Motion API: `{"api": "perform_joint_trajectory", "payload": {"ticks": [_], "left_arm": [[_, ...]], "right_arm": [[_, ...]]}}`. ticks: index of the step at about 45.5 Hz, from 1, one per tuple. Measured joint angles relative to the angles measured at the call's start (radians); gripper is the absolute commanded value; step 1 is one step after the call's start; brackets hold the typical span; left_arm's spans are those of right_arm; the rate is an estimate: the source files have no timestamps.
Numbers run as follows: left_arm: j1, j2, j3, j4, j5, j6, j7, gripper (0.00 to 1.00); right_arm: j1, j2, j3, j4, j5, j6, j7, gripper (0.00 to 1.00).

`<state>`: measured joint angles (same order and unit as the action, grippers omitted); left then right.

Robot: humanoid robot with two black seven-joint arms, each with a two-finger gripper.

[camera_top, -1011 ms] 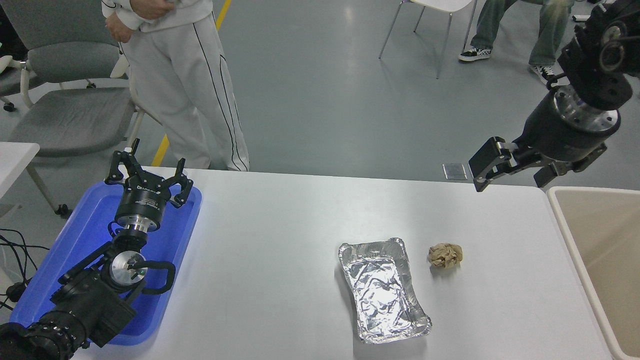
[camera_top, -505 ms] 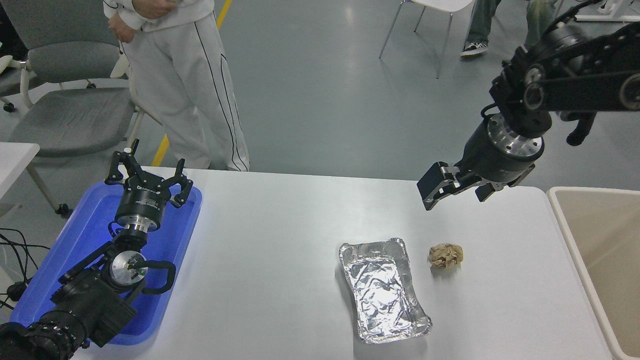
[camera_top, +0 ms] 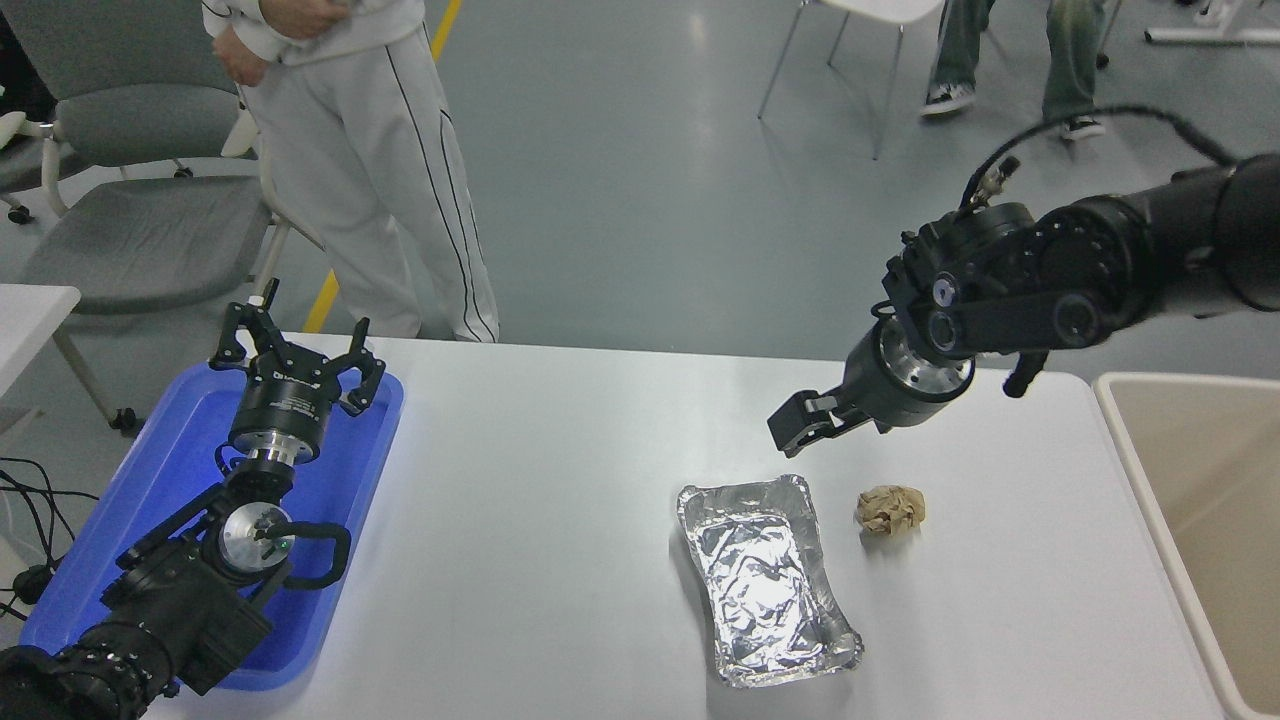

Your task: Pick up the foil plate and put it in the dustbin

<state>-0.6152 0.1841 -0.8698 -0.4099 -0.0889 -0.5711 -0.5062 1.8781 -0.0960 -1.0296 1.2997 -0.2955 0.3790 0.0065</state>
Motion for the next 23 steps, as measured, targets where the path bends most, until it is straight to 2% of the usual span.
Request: {"api": "perform_joint_trajectory", "payload": {"ticks": [23], "left_arm": [[0.0,0.0,-0.001,-0.001,0.0,-0.001,0.0,1.0]], "right_arm": [[-0.257,0.074,0.003,-0.125,-0.013,-0.166,-0.005,1.0]]}}
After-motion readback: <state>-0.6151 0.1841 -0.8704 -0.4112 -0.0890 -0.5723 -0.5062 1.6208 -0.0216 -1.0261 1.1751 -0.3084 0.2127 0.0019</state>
